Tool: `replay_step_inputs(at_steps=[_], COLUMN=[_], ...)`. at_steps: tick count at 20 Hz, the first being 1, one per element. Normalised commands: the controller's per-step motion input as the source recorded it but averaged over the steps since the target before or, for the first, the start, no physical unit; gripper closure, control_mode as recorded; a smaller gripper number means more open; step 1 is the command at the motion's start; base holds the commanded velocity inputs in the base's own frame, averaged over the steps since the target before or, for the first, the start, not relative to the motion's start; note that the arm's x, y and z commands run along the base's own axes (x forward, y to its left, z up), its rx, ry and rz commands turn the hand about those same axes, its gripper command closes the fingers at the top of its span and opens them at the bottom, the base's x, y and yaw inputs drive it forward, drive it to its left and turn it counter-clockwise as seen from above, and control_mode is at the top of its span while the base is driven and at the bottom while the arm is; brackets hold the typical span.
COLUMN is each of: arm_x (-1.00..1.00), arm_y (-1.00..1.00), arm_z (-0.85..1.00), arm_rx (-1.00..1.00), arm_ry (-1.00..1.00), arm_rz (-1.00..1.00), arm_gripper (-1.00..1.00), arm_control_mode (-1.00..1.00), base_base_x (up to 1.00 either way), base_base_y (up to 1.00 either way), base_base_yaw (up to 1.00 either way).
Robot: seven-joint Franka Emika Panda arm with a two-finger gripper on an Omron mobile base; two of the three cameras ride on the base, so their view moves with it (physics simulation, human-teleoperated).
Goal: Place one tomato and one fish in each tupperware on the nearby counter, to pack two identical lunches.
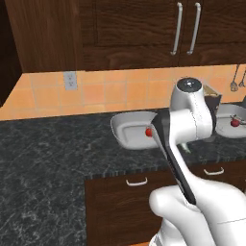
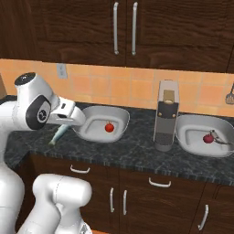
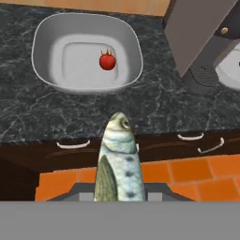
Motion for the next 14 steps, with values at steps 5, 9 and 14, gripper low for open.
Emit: replay_step_inputs(at_steps=[5, 9, 14], arm_x=[1.00, 0.93, 0.79], arm_y=[0.18, 0.02, 0.01], arm_z=[0.00, -0.14, -0.49], arm_rx=[-0.01, -0.10, -0.01], arm_ry=[0.09, 0.01, 0.03], arm_rz=[0.06, 0.00, 0.11], arm_gripper=[1.00, 1.00, 1.00], arm_control_mode=[-1.00, -1.00, -1.00], base_base_x=[0.00, 0.00, 0.00], base_base_y=[0.00, 0.00, 0.00], base_base_yaw=[0.00, 0.00, 0.00])
